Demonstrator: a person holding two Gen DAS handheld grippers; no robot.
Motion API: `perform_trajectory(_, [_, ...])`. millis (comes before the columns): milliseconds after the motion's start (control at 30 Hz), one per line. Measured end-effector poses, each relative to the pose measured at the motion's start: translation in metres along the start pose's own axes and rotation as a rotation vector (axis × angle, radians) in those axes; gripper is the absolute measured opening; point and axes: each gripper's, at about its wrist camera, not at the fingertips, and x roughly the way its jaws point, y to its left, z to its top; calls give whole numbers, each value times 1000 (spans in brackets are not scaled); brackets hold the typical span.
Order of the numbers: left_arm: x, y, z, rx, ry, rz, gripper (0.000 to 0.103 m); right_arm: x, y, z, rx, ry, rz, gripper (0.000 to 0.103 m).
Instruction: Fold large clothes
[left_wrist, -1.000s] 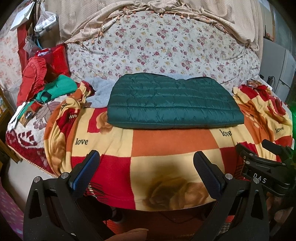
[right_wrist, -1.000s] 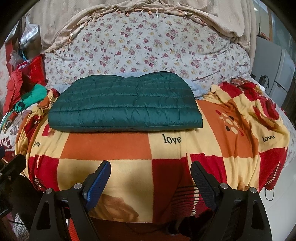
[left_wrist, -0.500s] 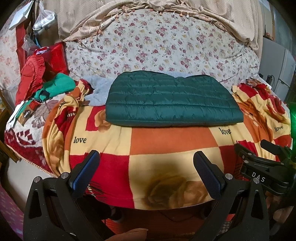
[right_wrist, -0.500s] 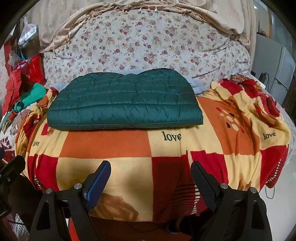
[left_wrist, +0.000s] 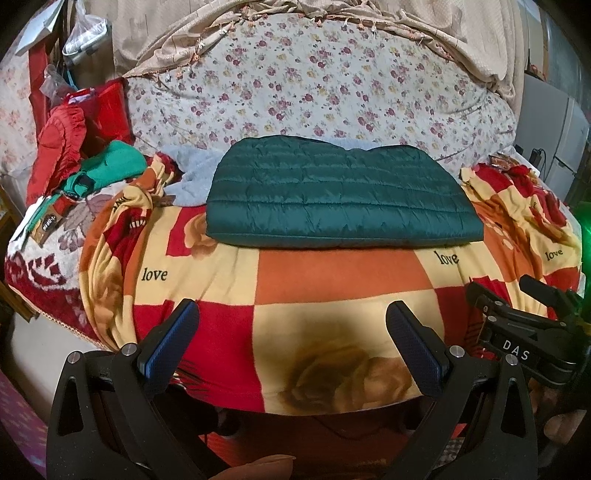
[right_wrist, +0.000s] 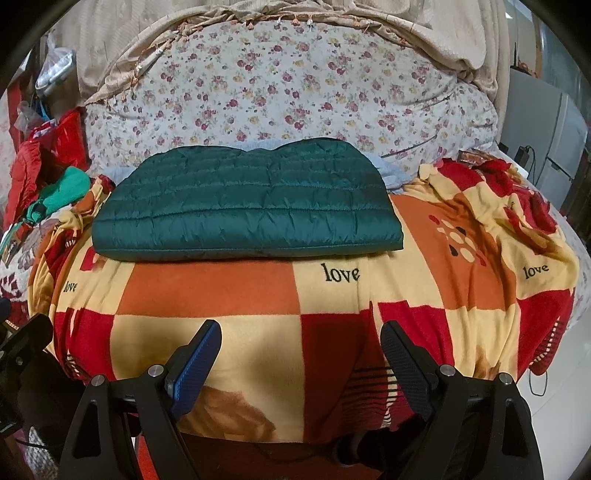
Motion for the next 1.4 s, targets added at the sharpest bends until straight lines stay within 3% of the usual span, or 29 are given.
perform_trajectory(267, [1,3,1,-2,13,-8,101,-10,6,1,-27,-63,-15,86])
perform_trajectory(633, [5,0,1,-5,23,-42,101,-6,3,4,-23,-38,-21,86])
perform_trajectory(733, [-2,1,3,-2,-24,-26,101,-4,-2,5,-1,-24,-21,86])
perform_trajectory(833, [-13,7,9,14,-115,38,101,-7,-6,5,11,-38,-30,86])
perform_trajectory(967, [-21,9,12,32,-170,88,101,-9,-12,6,34,-54,-19,86])
perform_trajectory(1400, [5,3,11,19,-71,32,101,13,-10,-5,33,-7,12,86])
